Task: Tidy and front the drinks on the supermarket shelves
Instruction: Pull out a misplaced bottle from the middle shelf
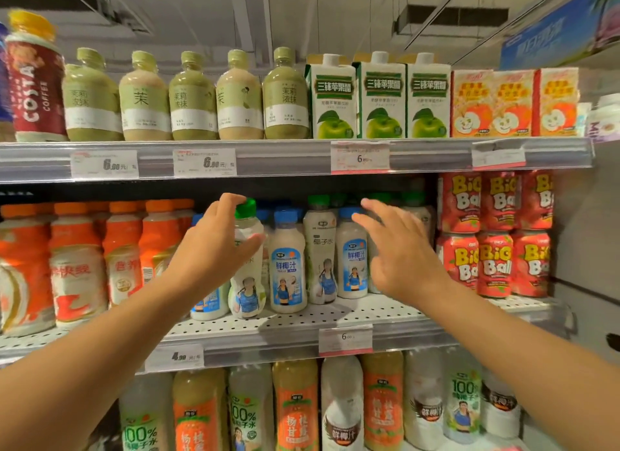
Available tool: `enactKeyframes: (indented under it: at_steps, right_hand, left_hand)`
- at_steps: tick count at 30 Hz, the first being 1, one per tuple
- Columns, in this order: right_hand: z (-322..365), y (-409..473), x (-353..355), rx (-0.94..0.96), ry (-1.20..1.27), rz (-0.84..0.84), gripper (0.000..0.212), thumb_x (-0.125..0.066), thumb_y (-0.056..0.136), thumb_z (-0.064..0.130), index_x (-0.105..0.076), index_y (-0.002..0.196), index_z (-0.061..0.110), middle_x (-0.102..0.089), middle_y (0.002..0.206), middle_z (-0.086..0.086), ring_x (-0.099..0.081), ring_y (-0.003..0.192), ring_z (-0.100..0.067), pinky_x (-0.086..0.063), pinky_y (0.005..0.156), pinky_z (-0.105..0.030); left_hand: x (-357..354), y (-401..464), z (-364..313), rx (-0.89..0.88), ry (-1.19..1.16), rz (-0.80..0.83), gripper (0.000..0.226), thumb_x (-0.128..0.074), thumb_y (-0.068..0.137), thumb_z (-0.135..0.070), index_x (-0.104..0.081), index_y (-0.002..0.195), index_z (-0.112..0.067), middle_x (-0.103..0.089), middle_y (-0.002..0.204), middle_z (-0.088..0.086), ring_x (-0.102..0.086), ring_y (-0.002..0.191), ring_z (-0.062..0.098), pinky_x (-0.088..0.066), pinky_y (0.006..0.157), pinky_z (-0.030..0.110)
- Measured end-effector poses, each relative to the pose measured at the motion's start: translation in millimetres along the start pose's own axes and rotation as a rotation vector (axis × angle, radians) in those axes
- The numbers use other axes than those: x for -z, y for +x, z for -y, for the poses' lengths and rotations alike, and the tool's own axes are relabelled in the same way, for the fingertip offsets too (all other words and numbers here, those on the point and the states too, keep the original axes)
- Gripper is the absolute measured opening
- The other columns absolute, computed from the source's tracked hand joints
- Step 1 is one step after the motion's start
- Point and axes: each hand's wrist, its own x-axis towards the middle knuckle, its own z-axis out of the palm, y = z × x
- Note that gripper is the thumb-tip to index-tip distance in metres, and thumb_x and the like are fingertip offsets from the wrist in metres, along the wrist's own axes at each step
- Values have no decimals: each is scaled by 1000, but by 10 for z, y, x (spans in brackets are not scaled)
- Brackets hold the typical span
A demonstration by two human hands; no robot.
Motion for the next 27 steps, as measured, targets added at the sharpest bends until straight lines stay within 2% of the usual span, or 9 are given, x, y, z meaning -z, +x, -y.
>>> enactKeyframes:
  at_steps: [3, 5, 8, 10, 12, 15, 19, 22, 27]
  right_hand:
    - [-63, 87, -166, -269, 274, 231, 64, -48, 82, -2, -41, 144, 12, -42, 143, -7, -50, 117, -26, -45, 98, -38]
    - [-137, 336, -256, -436, 328, 278, 65, -50, 85, 2, -36, 147, 17, -42, 142, -9, -52, 110, -25, -48, 95, -40]
    - [-213, 656, -349, -495, 257, 377, 76, -53, 86, 5, -24, 154, 22, -27, 159, -7, -35, 140, -28, -35, 112, -38]
    - [-237, 782, -402, -510, 177, 505, 79, -54, 87, 7, -19, 155, 25, -20, 162, -5, -26, 145, -27, -30, 113, -37]
    - [-243, 835, -438, -498, 114, 571, 75, -56, 88, 11, -24, 154, 25, -26, 159, -5, -32, 142, -28, -35, 109, -37]
    - [-293, 869, -463, -489, 124, 537, 66, -61, 88, 23, -34, 148, 23, -40, 149, -8, -44, 132, -30, -43, 99, -36]
    - [-360, 889, -438, -564, 182, 481, 52, -64, 87, 46, -43, 128, 21, -55, 108, -5, -54, 91, -25, -44, 73, -32]
    - [-385, 817, -435, -576, 224, 387, 50, -68, 85, 49, -45, 120, 22, -54, 105, -3, -54, 86, -21, -45, 71, -31]
    - [-334, 599, -361, -538, 240, 237, 56, -68, 85, 49, -54, 128, 17, -60, 106, -3, -54, 86, -19, -43, 69, -28]
  left_hand:
    - [26, 24, 35, 74, -20, 8, 63, -68, 81, -49, -30, 129, -33, -60, 119, 4, -57, 84, 14, -44, 58, 24]
    - [34, 33, 32, 112, -29, 15, 61, -69, 81, -48, -30, 126, -35, -61, 116, 5, -60, 86, 18, -47, 61, 32]
    - [7, 32, -39, 82, 16, 6, 61, -70, 81, -46, -29, 125, -34, -60, 115, 5, -58, 83, 18, -46, 59, 30]
    - [-23, 26, -97, 55, 29, 11, 61, -71, 81, -44, -29, 125, -35, -59, 117, 4, -59, 84, 18, -50, 60, 32]
    - [-49, 27, -132, 60, 17, 17, 60, -71, 82, -41, -28, 124, -36, -58, 119, 5, -60, 84, 18, -54, 62, 34]
    - [-83, 46, -134, 58, 28, 16, 60, -70, 83, -41, -26, 123, -39, -58, 120, 5, -61, 85, 18, -52, 58, 28]
    - [-94, 53, -117, 69, 37, 9, 62, -71, 82, -42, -26, 123, -38, -58, 121, 6, -60, 86, 17, -51, 57, 26]
    - [-74, 43, -108, 84, 35, -6, 62, -71, 81, -42, -26, 123, -38, -59, 121, 6, -61, 86, 18, -55, 62, 32]
    - [-46, -42, -104, 106, -3, -47, 63, -70, 82, -44, -27, 127, -36, -55, 126, 1, -62, 90, 21, -57, 68, 38]
